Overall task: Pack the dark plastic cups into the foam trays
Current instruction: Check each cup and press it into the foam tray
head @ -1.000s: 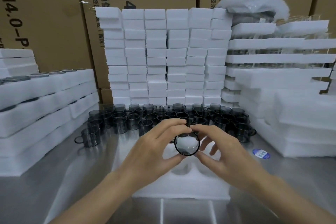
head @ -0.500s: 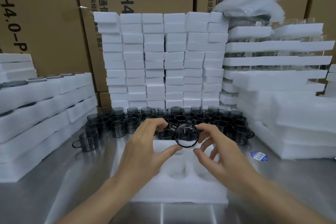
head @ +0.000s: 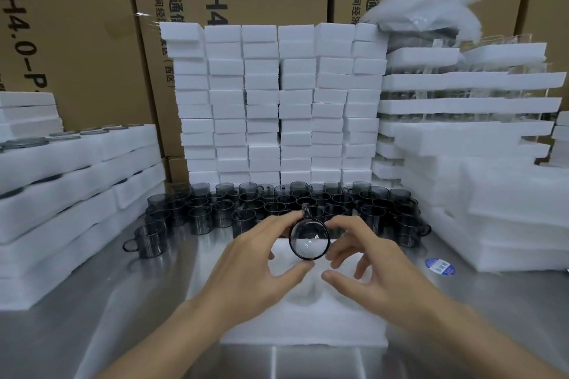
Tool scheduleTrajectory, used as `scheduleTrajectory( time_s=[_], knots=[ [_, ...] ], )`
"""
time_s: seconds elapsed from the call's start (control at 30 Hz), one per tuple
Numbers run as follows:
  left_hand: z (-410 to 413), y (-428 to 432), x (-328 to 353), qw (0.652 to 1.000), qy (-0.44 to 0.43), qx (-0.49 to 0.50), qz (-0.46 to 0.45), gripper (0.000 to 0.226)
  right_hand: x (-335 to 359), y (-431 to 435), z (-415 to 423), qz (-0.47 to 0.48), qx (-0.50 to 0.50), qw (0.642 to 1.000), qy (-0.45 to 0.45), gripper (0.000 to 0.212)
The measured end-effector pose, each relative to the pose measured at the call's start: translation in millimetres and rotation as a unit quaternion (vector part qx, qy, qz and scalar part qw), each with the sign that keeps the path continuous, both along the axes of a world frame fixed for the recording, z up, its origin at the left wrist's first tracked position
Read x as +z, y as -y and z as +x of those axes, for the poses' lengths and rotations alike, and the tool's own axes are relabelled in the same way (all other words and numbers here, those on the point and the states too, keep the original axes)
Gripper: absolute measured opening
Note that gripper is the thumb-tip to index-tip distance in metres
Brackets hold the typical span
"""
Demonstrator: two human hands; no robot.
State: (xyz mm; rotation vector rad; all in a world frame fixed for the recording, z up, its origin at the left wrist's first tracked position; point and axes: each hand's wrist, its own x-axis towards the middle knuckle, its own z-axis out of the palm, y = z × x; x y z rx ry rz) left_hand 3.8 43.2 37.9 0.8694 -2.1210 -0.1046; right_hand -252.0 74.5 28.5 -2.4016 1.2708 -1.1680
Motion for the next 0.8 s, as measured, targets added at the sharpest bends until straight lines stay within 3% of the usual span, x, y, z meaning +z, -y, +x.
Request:
scheduleTrajectory(
  time_s=[0.33, 0.63, 0.8],
  knots=[
    [1.0, 3.8, -2.6, 1.0, -0.024, 0.007, -0.007, 0.073, -1.8, -2.5, 2.3, -0.004, 0.001, 0.999, -0.037, 0.058],
    [0.8, 2.8, 0.4, 0.998, 0.005, -0.009, -0.056, 0.071, -3.3, -4.0, 7.9, -0.018, -0.027, 0.999, -0.023, 0.079],
    [-0.8, 1.3, 0.9, 0.996, 0.029, -0.02, -0.081, 0.069, -1.6, -3.1, 9.1, -0.024, -0.031, 0.999, -0.038, 0.068]
  ],
)
